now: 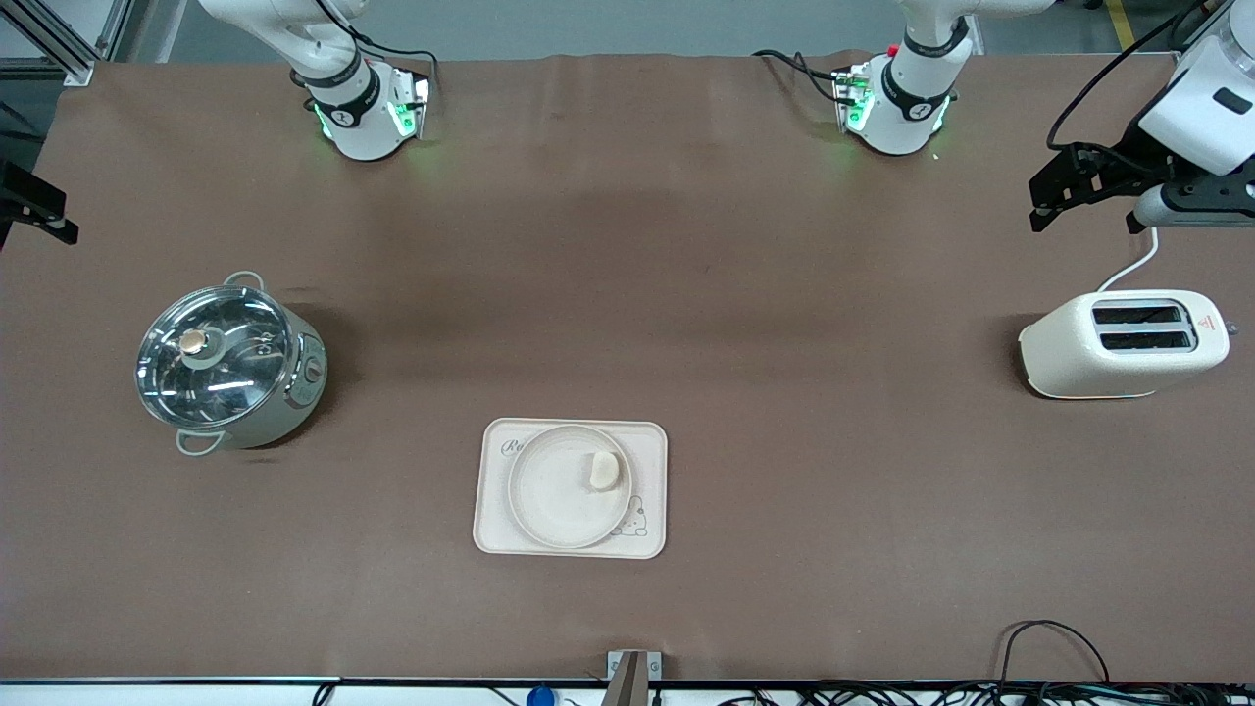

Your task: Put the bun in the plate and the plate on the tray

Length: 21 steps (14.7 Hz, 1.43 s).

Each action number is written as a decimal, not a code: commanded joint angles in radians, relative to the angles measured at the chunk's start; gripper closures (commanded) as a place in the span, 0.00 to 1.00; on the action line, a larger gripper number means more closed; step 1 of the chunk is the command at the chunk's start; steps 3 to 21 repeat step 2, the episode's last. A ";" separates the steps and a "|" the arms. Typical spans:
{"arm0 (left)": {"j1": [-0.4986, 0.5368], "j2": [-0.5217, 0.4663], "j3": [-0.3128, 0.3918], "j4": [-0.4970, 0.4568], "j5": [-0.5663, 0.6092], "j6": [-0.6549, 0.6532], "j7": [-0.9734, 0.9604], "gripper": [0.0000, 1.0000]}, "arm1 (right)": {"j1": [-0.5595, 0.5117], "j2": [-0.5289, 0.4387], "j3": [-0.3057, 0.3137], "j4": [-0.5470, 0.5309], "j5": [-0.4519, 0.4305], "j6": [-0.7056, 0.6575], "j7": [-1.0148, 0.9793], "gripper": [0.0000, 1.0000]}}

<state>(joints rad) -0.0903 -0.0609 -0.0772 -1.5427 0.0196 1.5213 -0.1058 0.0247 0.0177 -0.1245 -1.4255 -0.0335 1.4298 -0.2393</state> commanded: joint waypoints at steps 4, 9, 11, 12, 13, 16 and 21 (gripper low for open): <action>0.004 -0.004 -0.024 0.012 0.000 -0.009 0.006 0.00 | 0.020 -0.024 0.016 0.004 0.000 -0.031 0.141 0.00; 0.004 -0.004 -0.024 0.012 0.000 -0.009 0.006 0.00 | 0.020 -0.024 0.016 0.004 0.000 -0.031 0.141 0.00; 0.004 -0.004 -0.024 0.012 0.000 -0.009 0.006 0.00 | 0.020 -0.024 0.016 0.004 0.000 -0.031 0.141 0.00; 0.004 -0.004 -0.024 0.012 0.000 -0.009 0.006 0.00 | 0.020 -0.024 0.016 0.004 0.000 -0.031 0.141 0.00; 0.004 -0.004 -0.024 0.012 0.000 -0.009 0.006 0.00 | 0.020 -0.024 0.016 0.004 0.000 -0.031 0.141 0.00; 0.004 -0.004 -0.024 0.012 0.000 -0.009 0.006 0.00 | 0.020 -0.024 0.016 0.004 0.000 -0.031 0.141 0.00; 0.004 -0.004 -0.024 0.012 0.000 -0.009 0.006 0.00 | 0.020 -0.024 0.016 0.004 0.000 -0.031 0.141 0.00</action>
